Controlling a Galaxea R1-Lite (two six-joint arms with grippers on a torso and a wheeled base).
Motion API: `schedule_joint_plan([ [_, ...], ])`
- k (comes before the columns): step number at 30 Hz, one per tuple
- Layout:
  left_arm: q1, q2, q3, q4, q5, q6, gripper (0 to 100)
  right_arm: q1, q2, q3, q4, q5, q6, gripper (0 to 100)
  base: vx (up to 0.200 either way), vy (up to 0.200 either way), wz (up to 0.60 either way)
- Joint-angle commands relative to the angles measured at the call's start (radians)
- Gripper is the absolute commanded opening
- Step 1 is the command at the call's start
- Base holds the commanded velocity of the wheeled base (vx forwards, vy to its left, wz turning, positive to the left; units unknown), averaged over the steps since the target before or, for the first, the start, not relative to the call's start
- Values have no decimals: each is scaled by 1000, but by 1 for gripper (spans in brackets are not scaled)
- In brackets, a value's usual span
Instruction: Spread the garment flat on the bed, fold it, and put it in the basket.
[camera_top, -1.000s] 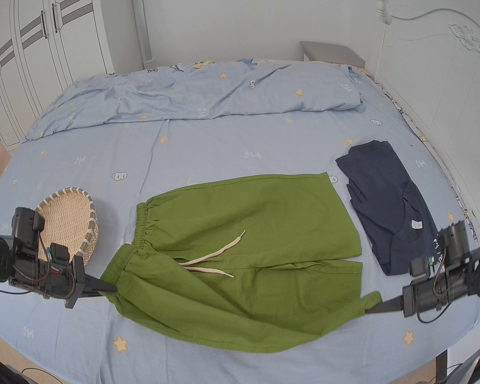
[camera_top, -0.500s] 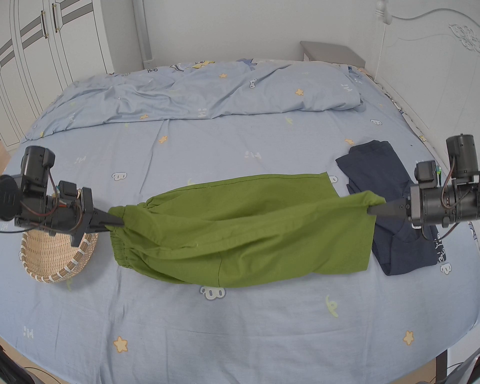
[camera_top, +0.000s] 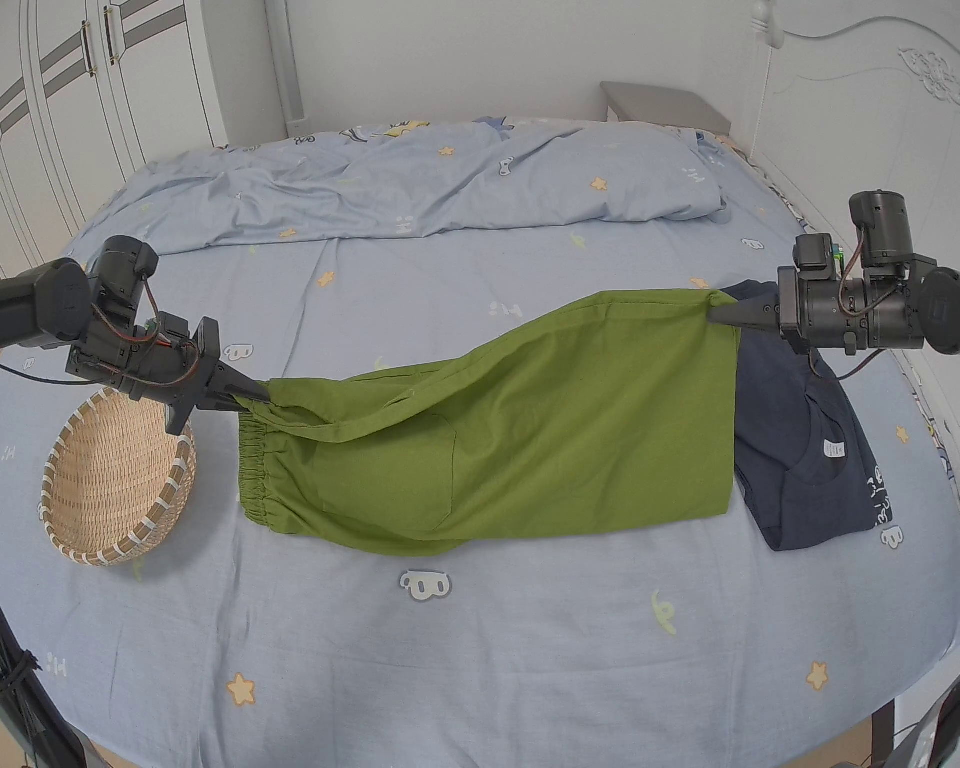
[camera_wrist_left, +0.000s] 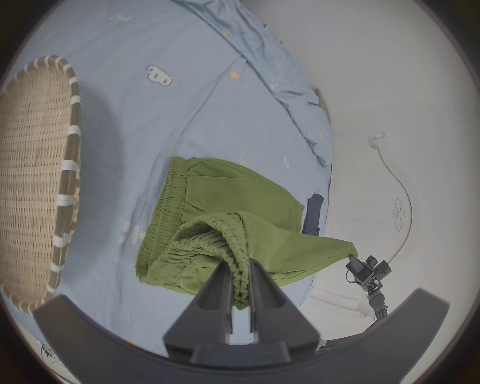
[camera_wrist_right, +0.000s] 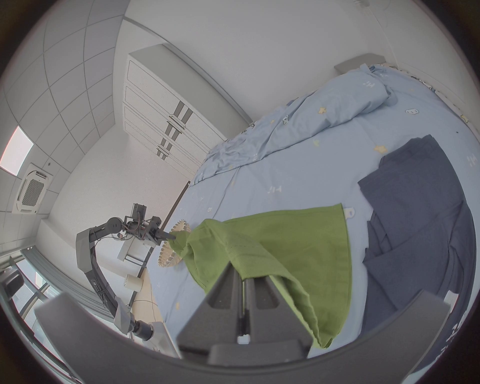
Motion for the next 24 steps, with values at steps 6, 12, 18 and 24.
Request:
schedule_joint_plan([
  [6,4,107,-45,17,2,28,0,-54,130,-162,17,0,-2,0,0,0,0],
  [12,9,113,-45,-18,0,29,0,-60,175,-202,1,6,-7,0,0,0,0],
  [18,6,118,-43,-72,0,26,0,-57,215,-198,-32,6,-10,0,0,0,0],
  [24,8,121,-45,-105,0,19,0,-57,241,-189,-80,3,-11,0,0,0,0],
])
